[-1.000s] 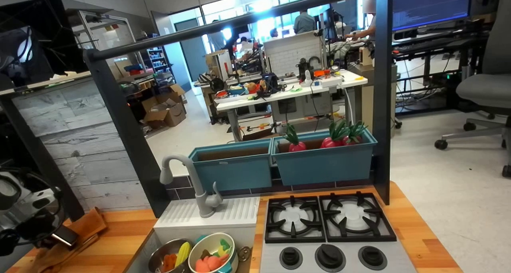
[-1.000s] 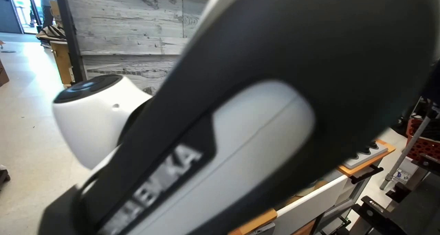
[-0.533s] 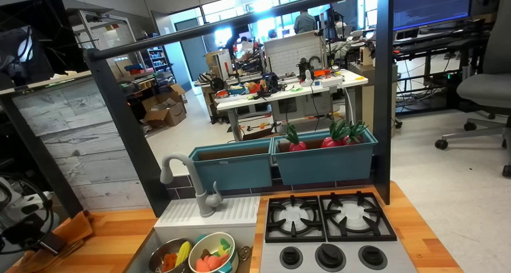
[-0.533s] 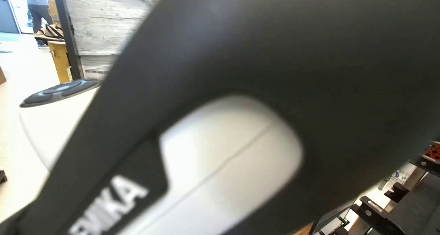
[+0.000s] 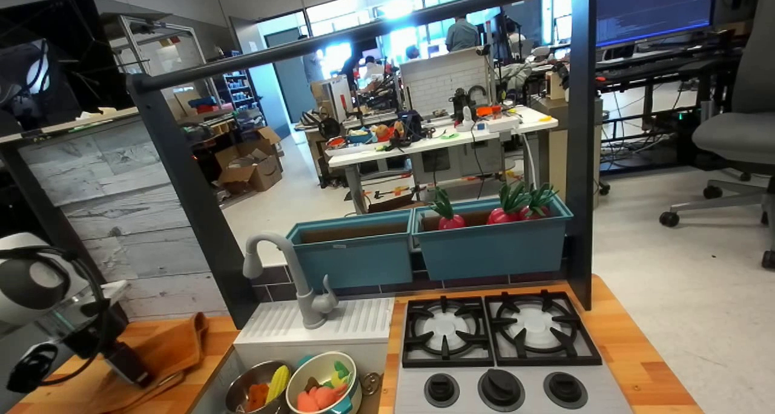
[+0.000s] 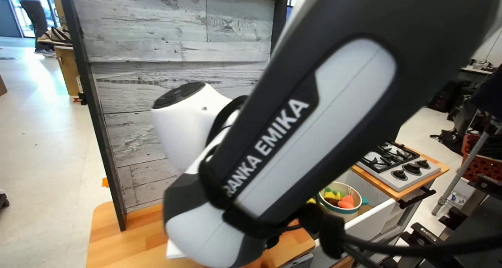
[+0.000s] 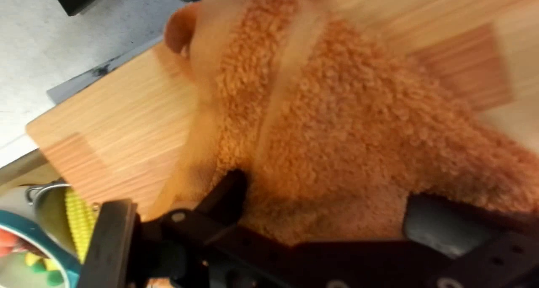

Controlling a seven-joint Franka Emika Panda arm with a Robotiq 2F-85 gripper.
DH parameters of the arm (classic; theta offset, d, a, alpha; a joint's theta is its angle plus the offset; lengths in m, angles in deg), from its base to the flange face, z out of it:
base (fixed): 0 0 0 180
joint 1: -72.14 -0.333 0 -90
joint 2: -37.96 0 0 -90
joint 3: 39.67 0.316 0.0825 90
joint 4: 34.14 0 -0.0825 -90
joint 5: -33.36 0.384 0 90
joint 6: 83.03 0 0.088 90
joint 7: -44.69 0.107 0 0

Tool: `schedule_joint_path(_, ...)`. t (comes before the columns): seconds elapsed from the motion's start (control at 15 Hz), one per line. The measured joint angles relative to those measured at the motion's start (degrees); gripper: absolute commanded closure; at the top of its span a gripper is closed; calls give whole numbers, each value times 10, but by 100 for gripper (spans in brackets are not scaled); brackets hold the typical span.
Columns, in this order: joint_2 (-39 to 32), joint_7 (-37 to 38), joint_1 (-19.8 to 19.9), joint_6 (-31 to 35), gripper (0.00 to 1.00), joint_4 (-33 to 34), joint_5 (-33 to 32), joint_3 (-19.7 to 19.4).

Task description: Put the plush toys in the the pots in the sing and use the towel to wipe the surface

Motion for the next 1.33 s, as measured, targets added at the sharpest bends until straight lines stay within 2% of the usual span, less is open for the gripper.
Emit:
schedule_joint_path(0.13,6,43,1,15,0,-31,-8,-27)
schedule_joint_path(0.33,6,65,2,26,0,-35,-18,-30)
schedule_joint_path(0.47,3,65,0,47,0,-24,-31,-13)
schedule_joint_path(0.8,-27,42,-26,119,0,38,-38,57)
schedule_joint_path(1.0,-38,5,-25,126,0,61,-35,84)
schedule_joint_path(1.2,-34,8,-10,129,0,52,-27,85)
schedule_joint_path(1.33,-24,43,-3,139,0,26,-26,59)
